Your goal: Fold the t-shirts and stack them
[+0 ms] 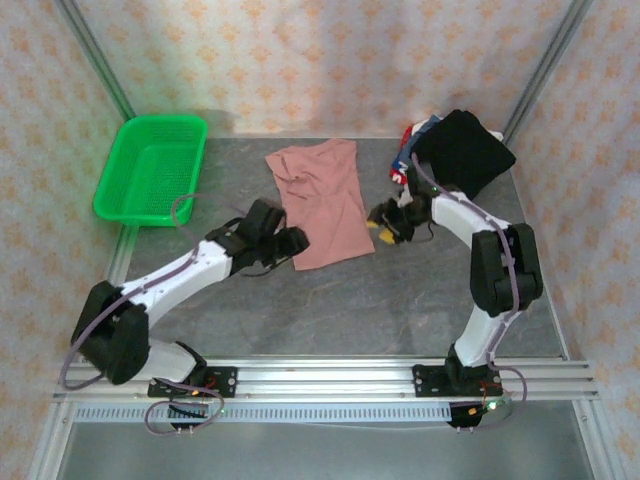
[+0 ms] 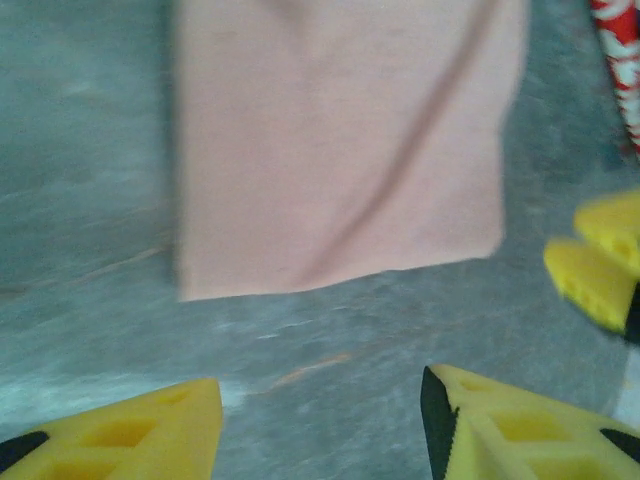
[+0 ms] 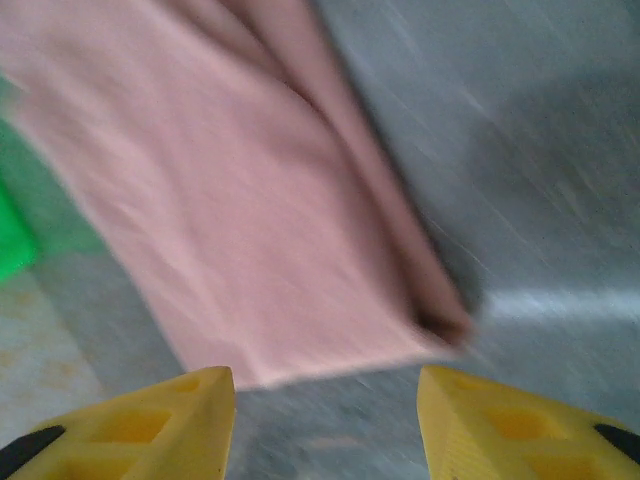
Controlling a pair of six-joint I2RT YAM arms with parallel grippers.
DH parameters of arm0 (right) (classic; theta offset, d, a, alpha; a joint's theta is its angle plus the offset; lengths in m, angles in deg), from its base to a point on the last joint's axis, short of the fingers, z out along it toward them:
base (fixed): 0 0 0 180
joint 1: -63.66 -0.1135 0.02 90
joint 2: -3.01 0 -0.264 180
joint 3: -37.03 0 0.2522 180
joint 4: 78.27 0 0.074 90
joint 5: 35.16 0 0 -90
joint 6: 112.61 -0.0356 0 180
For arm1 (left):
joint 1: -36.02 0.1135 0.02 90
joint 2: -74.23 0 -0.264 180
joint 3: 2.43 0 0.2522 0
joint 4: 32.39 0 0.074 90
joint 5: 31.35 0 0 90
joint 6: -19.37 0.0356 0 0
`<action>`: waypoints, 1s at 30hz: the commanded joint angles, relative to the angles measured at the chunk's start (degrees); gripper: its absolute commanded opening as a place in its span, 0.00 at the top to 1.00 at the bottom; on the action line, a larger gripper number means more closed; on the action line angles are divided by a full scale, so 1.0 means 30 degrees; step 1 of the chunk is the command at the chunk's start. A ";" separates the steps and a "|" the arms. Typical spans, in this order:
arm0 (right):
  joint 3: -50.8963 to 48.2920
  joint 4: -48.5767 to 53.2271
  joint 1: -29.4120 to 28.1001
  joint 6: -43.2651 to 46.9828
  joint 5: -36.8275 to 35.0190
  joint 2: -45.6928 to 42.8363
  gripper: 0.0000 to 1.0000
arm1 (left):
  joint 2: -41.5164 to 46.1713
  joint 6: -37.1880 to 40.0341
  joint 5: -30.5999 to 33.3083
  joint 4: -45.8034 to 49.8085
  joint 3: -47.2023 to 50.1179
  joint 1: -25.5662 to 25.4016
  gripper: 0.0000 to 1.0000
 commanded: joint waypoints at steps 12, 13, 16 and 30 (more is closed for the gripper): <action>-0.2275 -0.2722 -0.0228 0.1075 0.1626 0.0161 0.44 | -0.1220 -0.5762 -0.0738 -1.0028 0.5438 0.0402 0.41; -0.2202 -0.2831 -0.0225 0.1045 0.1648 0.0370 0.44 | -0.1413 -0.5837 -0.0706 -1.0295 0.5437 0.0402 0.42; -0.1699 -0.2706 -0.0229 0.1141 0.1626 0.1095 0.44 | -0.2122 -0.6064 -0.0762 -1.0844 0.5408 0.0412 0.42; -0.0955 -0.4895 -0.0426 -0.1048 0.2547 0.3060 0.88 | -0.7469 -0.6168 -0.0646 -1.2890 0.2817 -0.0071 0.67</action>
